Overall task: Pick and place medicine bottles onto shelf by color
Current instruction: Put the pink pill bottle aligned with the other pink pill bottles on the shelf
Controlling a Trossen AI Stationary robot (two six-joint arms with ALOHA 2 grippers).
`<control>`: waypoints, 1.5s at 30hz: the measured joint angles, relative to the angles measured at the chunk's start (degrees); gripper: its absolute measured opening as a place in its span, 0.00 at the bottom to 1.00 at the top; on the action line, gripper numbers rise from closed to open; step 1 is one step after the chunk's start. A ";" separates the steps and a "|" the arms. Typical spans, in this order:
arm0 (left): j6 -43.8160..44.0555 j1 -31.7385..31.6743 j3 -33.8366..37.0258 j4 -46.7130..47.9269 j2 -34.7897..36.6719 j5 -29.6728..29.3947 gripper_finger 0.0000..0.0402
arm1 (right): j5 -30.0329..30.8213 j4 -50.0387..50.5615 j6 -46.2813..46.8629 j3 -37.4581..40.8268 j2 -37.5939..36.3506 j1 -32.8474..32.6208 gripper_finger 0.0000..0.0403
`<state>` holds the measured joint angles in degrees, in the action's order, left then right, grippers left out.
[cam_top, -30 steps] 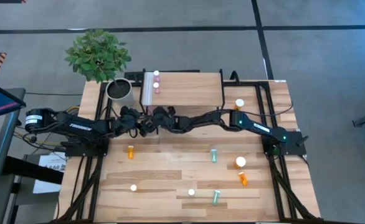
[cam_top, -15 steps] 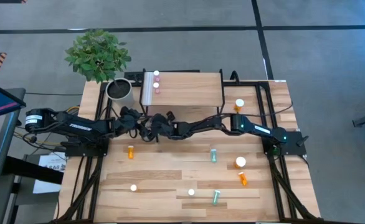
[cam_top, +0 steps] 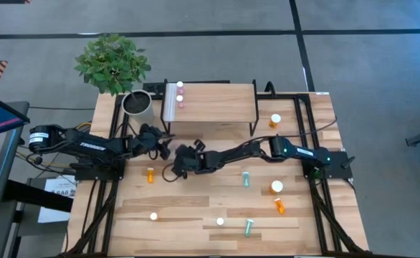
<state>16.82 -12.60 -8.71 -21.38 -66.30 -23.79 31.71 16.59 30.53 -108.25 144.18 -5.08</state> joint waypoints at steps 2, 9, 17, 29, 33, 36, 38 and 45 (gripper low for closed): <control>0.31 0.00 0.00 0.04 0.00 1.53 0.49 | 0.16 0.21 -0.01 0.70 -0.09 -0.75 0.32; 1.96 0.06 0.00 0.17 0.00 9.93 0.49 | -0.15 0.09 1.78 5.13 -2.76 -3.48 0.31; 6.13 3.43 -0.03 0.94 0.00 11.60 0.47 | -2.80 -7.36 2.78 23.94 -15.54 -5.70 0.32; 5.04 17.36 -10.16 -2.87 -0.02 13.85 0.41 | -12.59 -43.15 -2.84 53.80 -33.21 -6.24 0.32; 0.93 22.30 -15.11 -2.72 -0.02 11.45 0.45 | -15.92 -43.50 -7.08 54.34 -36.37 -6.25 0.33; -0.87 24.19 -17.43 -1.34 -0.46 9.71 0.50 | -17.75 -43.19 -9.32 54.34 -38.13 -6.26 0.33; -1.09 24.61 -17.79 -0.52 -0.48 9.60 0.54 | -18.74 -43.76 -10.64 54.21 -39.20 -6.30 0.32; -0.65 25.64 -17.59 -0.70 -0.47 10.51 0.64 | -20.00 -43.81 -12.81 54.20 -41.20 -6.60 0.33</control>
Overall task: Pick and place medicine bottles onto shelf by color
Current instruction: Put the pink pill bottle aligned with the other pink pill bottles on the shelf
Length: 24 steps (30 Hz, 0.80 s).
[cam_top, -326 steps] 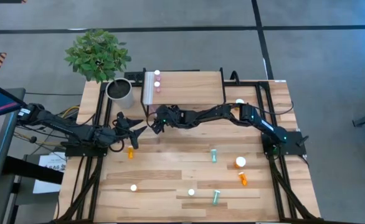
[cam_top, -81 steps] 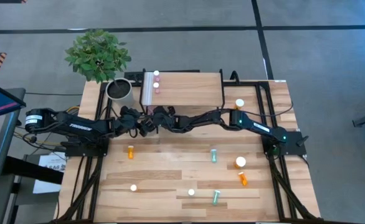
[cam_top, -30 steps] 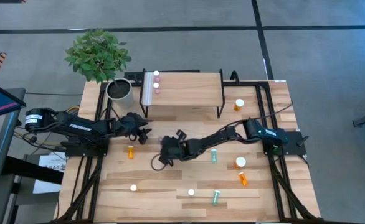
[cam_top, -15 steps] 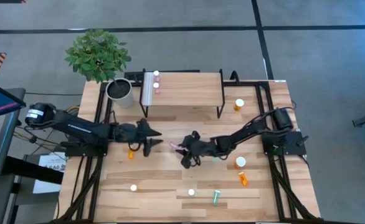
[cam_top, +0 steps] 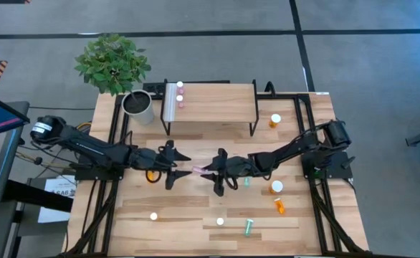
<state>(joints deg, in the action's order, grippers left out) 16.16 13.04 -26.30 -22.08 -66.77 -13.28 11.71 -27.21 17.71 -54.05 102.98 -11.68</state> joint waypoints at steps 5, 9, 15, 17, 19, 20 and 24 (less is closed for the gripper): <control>0.17 0.50 0.02 -0.55 0.01 -0.52 0.63 | -1.49 -0.86 -0.22 -0.03 0.00 -0.05 0.33; 0.15 0.50 0.04 -0.56 0.01 -0.65 0.63 | -1.51 -1.35 -0.22 -0.03 0.00 -0.02 0.33; 0.15 0.50 0.06 -0.89 0.01 -1.07 0.63 | -1.51 -2.09 -0.20 -0.05 0.00 0.00 0.33; 0.15 0.50 0.07 -0.88 0.01 -1.04 0.63 | -1.52 -2.15 -0.20 -0.05 0.00 0.00 0.33; 0.03 0.50 0.07 -0.97 -0.22 -0.88 0.63 | -1.52 -2.24 -0.20 -0.05 0.00 0.02 0.33; -0.03 0.50 0.07 -1.47 -0.81 -0.85 0.63 | -1.51 -2.44 -0.20 -0.05 0.00 0.07 0.33; 0.47 0.50 0.09 -3.31 -4.63 -0.18 0.63 | -1.51 -2.87 -0.20 -0.05 0.00 0.15 0.33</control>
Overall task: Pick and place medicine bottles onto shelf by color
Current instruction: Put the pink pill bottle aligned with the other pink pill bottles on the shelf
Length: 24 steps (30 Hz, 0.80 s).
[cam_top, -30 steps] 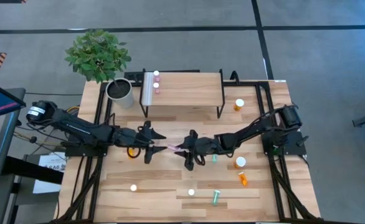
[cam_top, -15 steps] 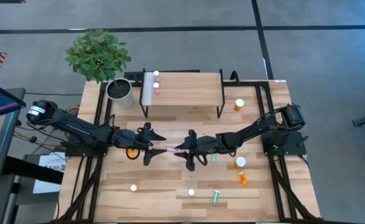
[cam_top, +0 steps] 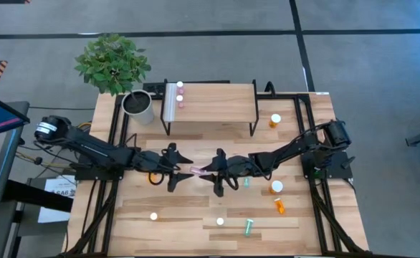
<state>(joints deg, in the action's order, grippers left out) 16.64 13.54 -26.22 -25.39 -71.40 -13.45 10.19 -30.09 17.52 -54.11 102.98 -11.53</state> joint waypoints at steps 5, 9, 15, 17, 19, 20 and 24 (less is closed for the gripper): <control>-0.20 0.00 0.02 -7.06 -6.25 0.41 0.64 | 0.00 0.07 0.00 0.00 0.00 0.00 0.33; -1.04 0.00 0.02 -9.25 -7.55 2.71 0.64 | 0.00 1.12 0.00 0.00 0.00 0.00 0.33; -2.10 -0.02 0.00 -8.26 -5.78 2.67 0.64 | 0.00 2.94 0.02 -0.02 0.00 0.00 0.33; -2.68 -0.02 0.00 -6.97 -4.61 2.65 0.64 | 0.00 3.05 0.06 -0.02 0.00 -0.04 0.33; -2.92 -0.02 0.00 -5.15 -3.23 2.53 0.64 | 0.00 3.03 0.43 -0.02 0.00 -0.10 0.33; -2.92 -0.02 0.00 -3.79 -2.53 2.20 0.64 | -0.01 3.06 0.44 -0.02 0.00 -0.11 0.33; -2.88 -0.02 0.00 -0.85 -0.75 1.16 0.64 | 0.00 3.04 0.56 -0.02 0.00 -0.35 0.33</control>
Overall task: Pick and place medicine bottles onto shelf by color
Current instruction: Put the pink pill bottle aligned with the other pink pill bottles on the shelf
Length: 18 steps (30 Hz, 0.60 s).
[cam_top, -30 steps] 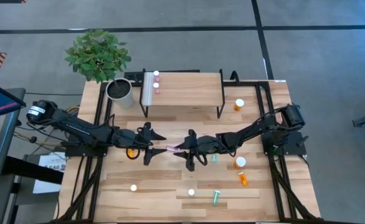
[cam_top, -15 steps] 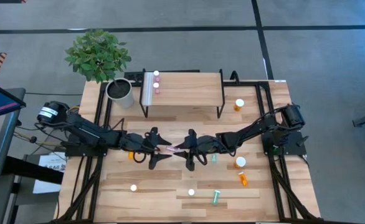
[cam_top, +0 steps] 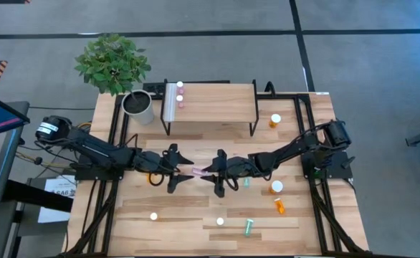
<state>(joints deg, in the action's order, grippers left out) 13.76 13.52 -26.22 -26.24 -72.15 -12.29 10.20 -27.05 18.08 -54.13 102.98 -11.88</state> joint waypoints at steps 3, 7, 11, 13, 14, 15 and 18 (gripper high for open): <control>0.07 0.00 0.00 0.38 0.12 -0.17 0.63 | 0.00 -0.11 0.03 0.00 0.00 -0.09 0.33; 0.04 0.00 0.00 0.44 -0.12 -0.13 0.56 | 0.00 -0.58 0.33 0.00 -0.02 -0.09 0.33; -0.02 0.00 0.00 0.37 -0.12 0.54 0.45 | 0.02 -0.68 0.46 0.00 -0.02 -0.09 0.33; -0.29 0.01 0.00 0.26 -0.12 1.28 0.40 | 0.02 -1.02 0.46 0.00 -0.02 -0.09 0.33; -0.46 0.01 0.00 0.22 -0.12 1.40 0.37 | 0.02 -1.08 0.46 0.00 -0.03 -0.09 0.33; -0.48 0.02 0.00 0.26 -0.12 1.42 0.35 | 0.02 -1.11 0.46 0.00 -0.04 -0.09 0.33; -0.50 0.02 0.00 0.26 -0.12 1.52 0.28 | 0.02 -1.18 0.46 0.00 -0.04 -0.09 0.33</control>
<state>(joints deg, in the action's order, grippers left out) 13.26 13.54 -26.22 -25.98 -72.27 -10.77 10.22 -28.23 18.54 -54.13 102.94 -11.97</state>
